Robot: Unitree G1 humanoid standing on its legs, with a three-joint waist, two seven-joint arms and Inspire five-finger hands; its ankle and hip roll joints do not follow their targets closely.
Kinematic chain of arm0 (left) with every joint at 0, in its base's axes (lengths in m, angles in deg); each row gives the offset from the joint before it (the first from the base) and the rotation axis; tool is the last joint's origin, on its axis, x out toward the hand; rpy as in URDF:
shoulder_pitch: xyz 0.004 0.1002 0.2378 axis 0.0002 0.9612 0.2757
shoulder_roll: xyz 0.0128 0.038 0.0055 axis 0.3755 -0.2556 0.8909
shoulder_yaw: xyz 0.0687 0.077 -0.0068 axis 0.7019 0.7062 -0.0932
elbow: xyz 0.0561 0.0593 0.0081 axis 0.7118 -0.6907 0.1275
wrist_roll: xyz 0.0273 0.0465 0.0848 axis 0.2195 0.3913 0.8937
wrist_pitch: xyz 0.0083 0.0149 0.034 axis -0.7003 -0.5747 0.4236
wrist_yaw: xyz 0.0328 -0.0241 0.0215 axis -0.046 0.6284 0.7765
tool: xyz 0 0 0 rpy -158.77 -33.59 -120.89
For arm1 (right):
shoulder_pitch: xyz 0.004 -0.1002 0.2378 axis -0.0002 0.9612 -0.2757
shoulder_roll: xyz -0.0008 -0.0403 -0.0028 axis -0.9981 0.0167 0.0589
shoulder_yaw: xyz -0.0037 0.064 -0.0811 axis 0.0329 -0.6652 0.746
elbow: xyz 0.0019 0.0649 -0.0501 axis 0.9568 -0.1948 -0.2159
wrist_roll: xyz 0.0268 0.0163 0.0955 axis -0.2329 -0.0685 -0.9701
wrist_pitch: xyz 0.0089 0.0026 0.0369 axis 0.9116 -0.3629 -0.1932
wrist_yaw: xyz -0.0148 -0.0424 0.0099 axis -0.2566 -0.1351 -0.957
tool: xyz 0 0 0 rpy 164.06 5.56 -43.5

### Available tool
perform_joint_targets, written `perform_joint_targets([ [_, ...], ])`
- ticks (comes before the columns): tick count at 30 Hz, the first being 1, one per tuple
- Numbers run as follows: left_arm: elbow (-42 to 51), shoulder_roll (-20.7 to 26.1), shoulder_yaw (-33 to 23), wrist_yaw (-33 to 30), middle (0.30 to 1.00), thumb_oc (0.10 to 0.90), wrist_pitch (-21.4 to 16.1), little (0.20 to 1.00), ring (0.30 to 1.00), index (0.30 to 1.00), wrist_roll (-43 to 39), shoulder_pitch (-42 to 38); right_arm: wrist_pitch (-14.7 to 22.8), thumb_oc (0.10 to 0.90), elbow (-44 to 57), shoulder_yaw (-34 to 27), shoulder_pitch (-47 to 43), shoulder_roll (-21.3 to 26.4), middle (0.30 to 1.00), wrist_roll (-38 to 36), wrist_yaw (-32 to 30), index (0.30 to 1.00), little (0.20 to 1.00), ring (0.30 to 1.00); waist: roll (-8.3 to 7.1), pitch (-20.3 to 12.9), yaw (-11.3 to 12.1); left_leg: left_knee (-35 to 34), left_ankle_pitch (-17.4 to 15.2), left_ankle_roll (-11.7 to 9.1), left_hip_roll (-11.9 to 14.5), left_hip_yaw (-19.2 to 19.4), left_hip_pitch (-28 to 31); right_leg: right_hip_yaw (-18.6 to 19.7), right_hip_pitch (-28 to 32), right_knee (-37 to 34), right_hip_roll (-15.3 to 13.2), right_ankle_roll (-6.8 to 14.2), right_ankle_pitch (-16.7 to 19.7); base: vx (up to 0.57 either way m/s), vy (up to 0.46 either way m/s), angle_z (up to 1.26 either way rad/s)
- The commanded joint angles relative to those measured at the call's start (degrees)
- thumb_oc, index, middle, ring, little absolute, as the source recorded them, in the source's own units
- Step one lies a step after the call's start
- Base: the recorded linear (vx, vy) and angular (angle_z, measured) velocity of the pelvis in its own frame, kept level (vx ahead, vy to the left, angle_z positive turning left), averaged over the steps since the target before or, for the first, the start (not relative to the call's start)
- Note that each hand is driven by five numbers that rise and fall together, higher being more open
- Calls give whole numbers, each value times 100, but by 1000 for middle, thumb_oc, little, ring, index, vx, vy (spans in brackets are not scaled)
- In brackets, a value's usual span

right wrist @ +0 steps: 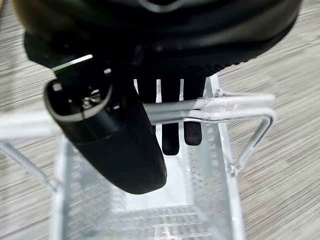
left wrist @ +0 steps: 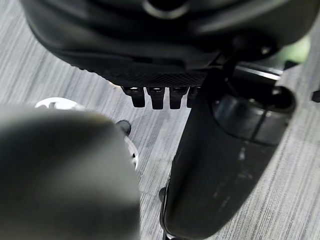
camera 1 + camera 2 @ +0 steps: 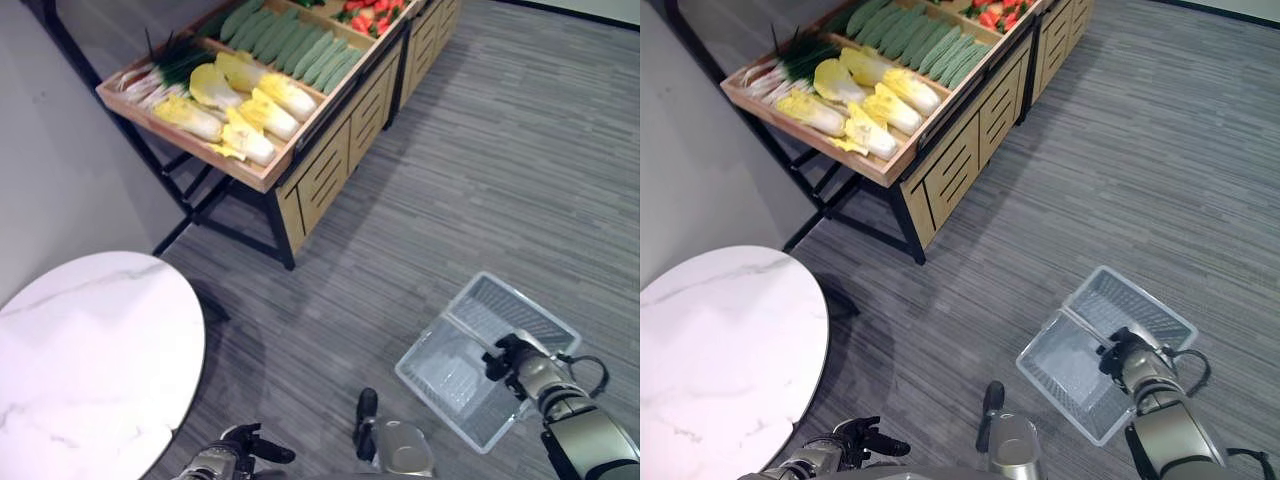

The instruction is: Get the vegetables into the basket

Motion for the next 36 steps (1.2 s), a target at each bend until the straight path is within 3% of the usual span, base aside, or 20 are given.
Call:
perform_joint_targets([
  [1, -203, 195, 210, 6, 1000, 900, 35, 1000, 1000, 1000, 309, 220, 47, 400, -446, -195, -240, 378, 300, -56, -235, 300, 300, 300, -287, -329, -152, -172, -466, -160, -244, -116, -74, -276, 631, -904, -1081, 1257, 776, 98, -131, 14],
  [7, -156, 260, 196, 0, 1000, 900, 21, 1000, 1000, 1000, 204, 193, 63, 400, -589, -268, -80, 633, 300, -55, -184, 300, 300, 300, -57, -270, -248, 388, -178, -471, 258, -207, -111, -110, 598, -712, -740, 955, 333, 102, -171, -11],
  [8, -159, 303, 121, -10, 1000, 900, 24, 1000, 1000, 1000, 99, 203, 66, 400, -586, -237, -87, 629, 300, -58, -182, 300, 300, 300, -7, -236, -207, 722, 169, -665, 496, -348, -163, -60, 626, -705, -532, 834, 175, 175, -224, -67],
  [10, -95, 370, -18, -33, 1000, 900, 2, 1000, 1000, 1000, -160, 229, 78, 400, -509, -167, -37, 560, 300, -118, -165, 300, 300, 300, -69, -180, -33, 1584, 767, -770, 748, -1037, -385, 184, 814, -808, -181, 591, -35, 237, -307, -73],
  [11, -81, 385, -70, -74, 1000, 900, 4, 1000, 1000, 1000, -298, 249, 72, 400, -470, -125, -54, 530, 300, -149, -171, 300, 300, 300, -171, -130, 67, 1785, 914, -592, 627, -1409, -597, 229, 777, -807, -188, 504, 31, 89, -161, -75],
  [12, -80, 389, -70, -74, 1000, 900, 4, 1000, 1000, 1000, -300, 249, 71, 400, -469, -126, -54, 526, 300, -149, -172, 300, 300, 300, -177, -140, 59, 1796, 913, -590, 625, -1421, -619, 221, 766, -805, -193, 503, 29, 162, -104, -171],
  [13, 12, 375, -260, -126, 1000, 900, -36, 1000, 1000, 1000, -711, 381, 73, 400, -403, 69, -84, 382, 300, -127, -133, 300, 300, 300, -329, -135, 379, 1872, 433, -274, -139, -2580, -1050, 754, 821, -864, -173, 493, -57, 265, -125, -206],
  [14, -5, 373, -336, -132, 1000, 900, -12, 1000, 1000, 1000, -805, 420, 72, 400, -388, 151, -86, 287, 300, -120, -114, 300, 300, 300, -408, -113, 519, 1923, 278, -166, -331, -2829, -1295, 975, 898, -867, -138, 509, -90, 421, -180, -282],
  [15, -76, 414, -362, -111, 1000, 900, 4, 1000, 1000, 1000, -772, 450, 58, 400, -361, 185, -43, 198, 300, -102, -83, 300, 300, 300, -500, -106, 590, 1686, 242, -86, -297, -2894, -1501, 1184, 1007, -886, -124, 546, -143, 358, -124, -198],
  [16, -140, 440, -335, -95, 1000, 900, 25, 1000, 1000, 1000, -667, 440, 51, 400, -354, 188, -14, 201, 300, -114, -53, 300, 300, 300, -522, -109, 610, 1378, 218, -84, -231, -2845, -1628, 1222, 1082, -914, -128, 580, -169, 353, -39, -162],
  [18, -182, 460, -329, -99, 1000, 900, 22, 1000, 1000, 1000, -574, 417, 57, 400, -290, 182, 74, 187, 300, -115, -49, 300, 300, 300, -513, -60, 724, 687, 94, -105, -419, -3061, -1613, 1388, 1269, -994, -74, 627, -234, 343, 53, -65],
  [19, -287, 445, -377, -126, 1000, 900, 14, 1000, 1000, 1000, -548, 471, 95, 400, -237, 266, 82, 112, 300, -115, -39, 300, 300, 300, -466, -24, 971, 210, 370, -167, -789, -3836, -1949, 1719, 1410, -1064, 28, 645, -278, 367, 47, -70],
  [20, -343, 449, -402, -143, 1000, 900, 17, 1000, 1000, 1000, -541, 498, 100, 400, -229, 292, 57, 79, 300, -109, -38, 300, 300, 300, -432, -28, 1050, 123, 463, -178, -881, -4162, -2058, 1886, 1437, -1065, 80, 644, -306, 318, -2, -80],
  [22, -470, 459, -471, -124, 1000, 900, 42, 1000, 1000, 1000, -489, 552, 110, 400, -226, 280, 102, 0, 300, -104, -25, 300, 300, 300, -431, -60, 1020, -37, 288, -115, -820, -4085, -1793, 2075, 1495, -1032, 116, 650, -387, 135, -13, -92],
  [26, -470, 534, -444, -108, 1000, 900, 44, 1000, 1000, 1000, -298, 574, 105, 400, -237, 232, 275, -111, 300, -151, -25, 300, 300, 300, -473, -226, 988, -480, 256, 12, -800, -4044, -1290, 2096, 1599, -1140, 110, 658, -354, 157, 69, -88],
  [36, -588, 701, -500, -158, 1000, 900, 104, 1000, 1000, 1000, 57, 651, 77, 400, -150, 137, 650, -488, 300, -217, 5, 300, 300, 300, -652, -530, 973, -777, -4, 172, -914, -3907, -789, 2122, 1812, -1172, -85, 812, -417, 92, 73, 3],
])
